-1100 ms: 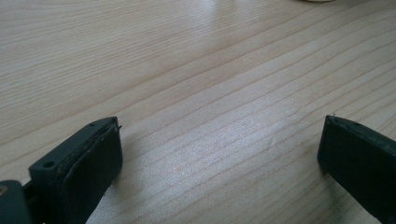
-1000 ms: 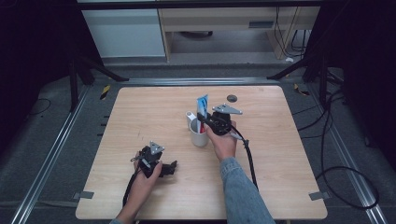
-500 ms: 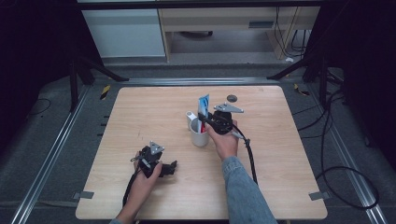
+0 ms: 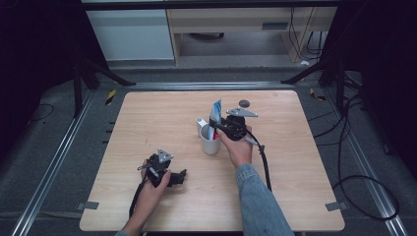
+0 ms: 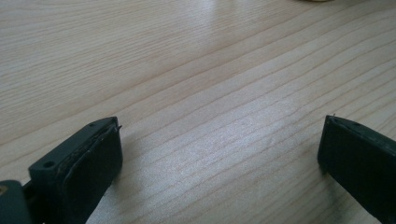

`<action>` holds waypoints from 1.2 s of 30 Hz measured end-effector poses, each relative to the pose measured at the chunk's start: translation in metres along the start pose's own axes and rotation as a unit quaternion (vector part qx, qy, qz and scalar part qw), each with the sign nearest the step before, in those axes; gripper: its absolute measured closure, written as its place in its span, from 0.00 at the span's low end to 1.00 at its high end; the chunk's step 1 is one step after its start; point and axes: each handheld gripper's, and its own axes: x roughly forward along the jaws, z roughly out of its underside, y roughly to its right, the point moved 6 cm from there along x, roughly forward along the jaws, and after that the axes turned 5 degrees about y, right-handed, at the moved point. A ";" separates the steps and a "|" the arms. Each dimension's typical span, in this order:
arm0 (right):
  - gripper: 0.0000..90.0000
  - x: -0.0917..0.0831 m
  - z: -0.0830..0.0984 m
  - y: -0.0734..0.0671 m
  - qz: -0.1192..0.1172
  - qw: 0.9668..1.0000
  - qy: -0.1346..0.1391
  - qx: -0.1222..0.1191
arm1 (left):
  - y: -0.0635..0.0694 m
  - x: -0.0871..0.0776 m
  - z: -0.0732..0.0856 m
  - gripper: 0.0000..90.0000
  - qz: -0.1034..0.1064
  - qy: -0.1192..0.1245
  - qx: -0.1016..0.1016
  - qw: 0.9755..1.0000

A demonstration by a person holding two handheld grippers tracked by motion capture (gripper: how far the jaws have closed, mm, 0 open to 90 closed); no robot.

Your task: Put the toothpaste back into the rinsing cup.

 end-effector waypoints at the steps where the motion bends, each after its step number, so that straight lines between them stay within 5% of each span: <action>1: 0.67 0.000 0.000 0.000 0.001 1.000 -0.001 0.001 | 0.000 0.000 0.000 0.00 0.000 0.000 0.000 1.000; 16: 0.61 -0.003 0.000 0.002 0.006 1.000 -0.012 -0.004 | 0.000 0.000 0.000 0.00 0.001 0.000 0.001 1.000; 36: 0.36 -0.011 -0.004 0.003 0.040 0.999 -0.028 -0.019 | 0.000 0.000 0.000 0.00 0.002 0.000 0.001 1.000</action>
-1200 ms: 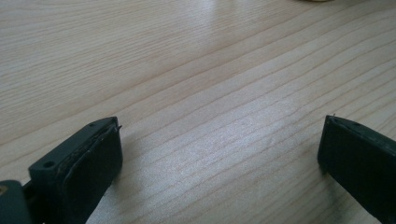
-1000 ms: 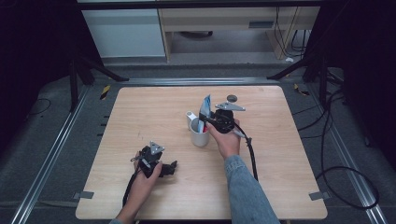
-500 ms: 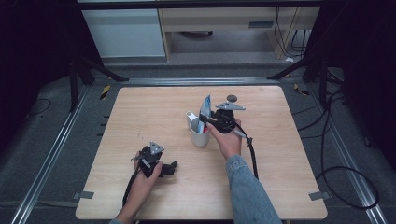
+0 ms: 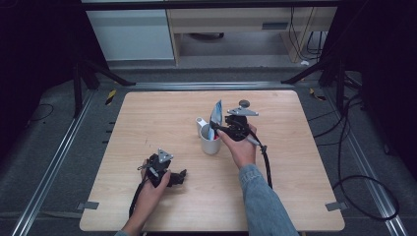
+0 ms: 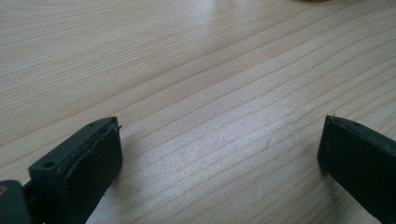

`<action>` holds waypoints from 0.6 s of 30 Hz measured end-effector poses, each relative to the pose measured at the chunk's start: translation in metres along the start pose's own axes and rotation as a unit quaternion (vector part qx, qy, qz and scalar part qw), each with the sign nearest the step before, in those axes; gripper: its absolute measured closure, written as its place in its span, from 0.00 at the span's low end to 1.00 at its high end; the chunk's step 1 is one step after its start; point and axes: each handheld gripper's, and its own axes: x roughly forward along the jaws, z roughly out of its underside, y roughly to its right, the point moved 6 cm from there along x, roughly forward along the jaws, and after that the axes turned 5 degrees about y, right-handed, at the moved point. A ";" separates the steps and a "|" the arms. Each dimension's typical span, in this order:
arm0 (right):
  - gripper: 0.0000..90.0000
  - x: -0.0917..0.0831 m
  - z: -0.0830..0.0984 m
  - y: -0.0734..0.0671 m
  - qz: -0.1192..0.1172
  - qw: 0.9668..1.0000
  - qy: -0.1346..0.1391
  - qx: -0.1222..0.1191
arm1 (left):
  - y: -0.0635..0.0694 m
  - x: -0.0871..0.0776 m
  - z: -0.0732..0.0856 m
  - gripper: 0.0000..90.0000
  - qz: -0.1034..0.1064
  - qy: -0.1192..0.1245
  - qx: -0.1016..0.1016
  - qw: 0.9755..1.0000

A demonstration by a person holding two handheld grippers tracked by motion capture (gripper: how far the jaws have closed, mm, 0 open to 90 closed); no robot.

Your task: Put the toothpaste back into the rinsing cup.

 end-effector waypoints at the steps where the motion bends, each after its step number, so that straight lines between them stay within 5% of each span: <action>1: 0.35 -0.001 0.000 0.000 0.004 1.000 -0.001 -0.003 | 0.000 0.000 0.000 0.00 0.000 0.000 0.000 1.000; 18: 0.17 -0.017 -0.012 0.001 0.011 0.999 -0.009 -0.045 | 0.000 0.000 0.000 0.00 0.000 0.000 0.000 1.000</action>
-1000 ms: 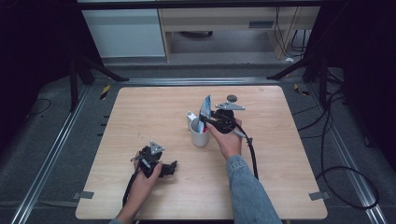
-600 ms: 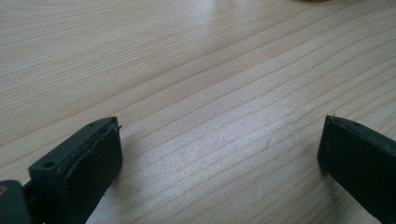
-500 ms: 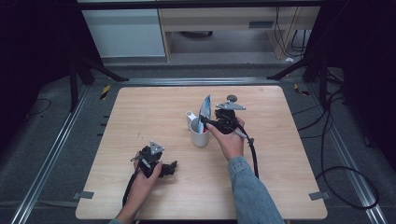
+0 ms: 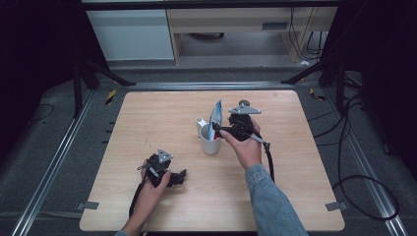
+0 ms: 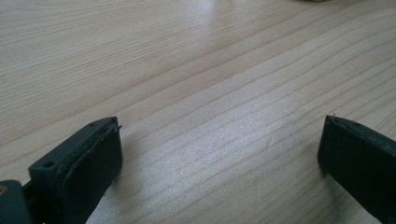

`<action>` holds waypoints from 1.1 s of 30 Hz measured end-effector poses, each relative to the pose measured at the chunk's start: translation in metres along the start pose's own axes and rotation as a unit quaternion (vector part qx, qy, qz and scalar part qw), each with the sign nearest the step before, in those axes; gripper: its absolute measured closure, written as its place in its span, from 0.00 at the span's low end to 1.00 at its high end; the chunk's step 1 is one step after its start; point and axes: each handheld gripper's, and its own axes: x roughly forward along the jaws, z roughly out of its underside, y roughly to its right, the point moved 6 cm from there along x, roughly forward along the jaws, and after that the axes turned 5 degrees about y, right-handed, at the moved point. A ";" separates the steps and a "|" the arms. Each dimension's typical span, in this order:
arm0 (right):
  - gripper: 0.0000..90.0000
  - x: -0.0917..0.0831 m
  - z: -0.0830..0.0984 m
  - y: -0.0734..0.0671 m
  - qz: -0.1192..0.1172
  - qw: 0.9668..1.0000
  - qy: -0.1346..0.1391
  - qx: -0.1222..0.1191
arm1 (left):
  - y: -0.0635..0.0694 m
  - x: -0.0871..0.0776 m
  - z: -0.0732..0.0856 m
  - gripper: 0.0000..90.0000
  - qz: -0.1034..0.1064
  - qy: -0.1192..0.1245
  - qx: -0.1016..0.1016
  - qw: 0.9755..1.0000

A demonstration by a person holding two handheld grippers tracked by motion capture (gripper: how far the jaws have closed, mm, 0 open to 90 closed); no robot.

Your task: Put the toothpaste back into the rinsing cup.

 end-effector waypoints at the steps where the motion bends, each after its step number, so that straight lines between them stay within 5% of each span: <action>1: 0.15 -0.001 0.000 0.000 0.002 1.000 -0.005 -0.003 | 0.000 0.000 0.000 0.00 0.000 0.000 0.000 1.000; 10: 0.11 -0.009 -0.007 0.002 0.010 0.999 -0.021 -0.032 | 0.000 0.000 0.000 0.00 0.000 0.000 0.000 1.000; 33: 0.11 -0.019 -0.010 0.006 0.002 0.997 -0.045 -0.061 | 0.000 0.000 0.000 0.00 0.000 0.000 0.000 1.000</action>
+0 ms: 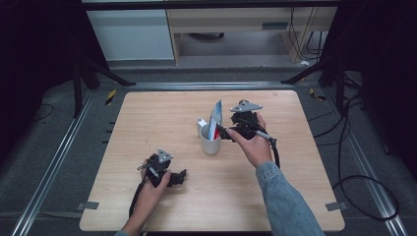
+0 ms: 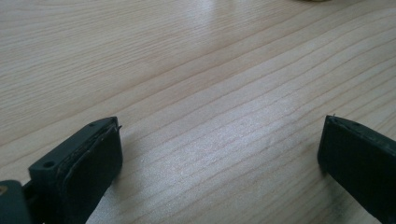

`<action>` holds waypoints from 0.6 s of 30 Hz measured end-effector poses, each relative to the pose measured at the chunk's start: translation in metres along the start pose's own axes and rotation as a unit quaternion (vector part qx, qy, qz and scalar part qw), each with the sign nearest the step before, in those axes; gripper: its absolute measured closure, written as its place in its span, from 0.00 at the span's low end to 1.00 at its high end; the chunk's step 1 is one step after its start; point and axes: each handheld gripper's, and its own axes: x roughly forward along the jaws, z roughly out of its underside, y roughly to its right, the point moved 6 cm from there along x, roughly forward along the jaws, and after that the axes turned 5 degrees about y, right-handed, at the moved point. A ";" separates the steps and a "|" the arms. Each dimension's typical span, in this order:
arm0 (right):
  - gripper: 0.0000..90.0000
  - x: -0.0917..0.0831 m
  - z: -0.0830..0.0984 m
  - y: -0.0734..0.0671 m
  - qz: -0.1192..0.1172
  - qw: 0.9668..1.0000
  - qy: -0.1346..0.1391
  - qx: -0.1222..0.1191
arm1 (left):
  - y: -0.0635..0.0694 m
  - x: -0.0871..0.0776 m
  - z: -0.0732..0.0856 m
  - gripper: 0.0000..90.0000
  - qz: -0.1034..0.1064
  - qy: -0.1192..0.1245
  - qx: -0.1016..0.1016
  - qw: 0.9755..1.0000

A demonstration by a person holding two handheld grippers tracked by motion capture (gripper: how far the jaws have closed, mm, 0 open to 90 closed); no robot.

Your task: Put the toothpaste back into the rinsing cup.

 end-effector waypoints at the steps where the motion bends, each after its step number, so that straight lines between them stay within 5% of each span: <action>1: 0.11 0.000 0.000 0.000 0.000 1.000 0.000 -0.002 | 0.000 0.000 0.000 0.00 0.000 0.000 0.000 1.000; 18: 0.13 -0.011 0.008 0.003 -0.003 0.998 -0.019 -0.054 | 0.000 0.000 0.000 0.00 0.000 0.000 0.000 1.000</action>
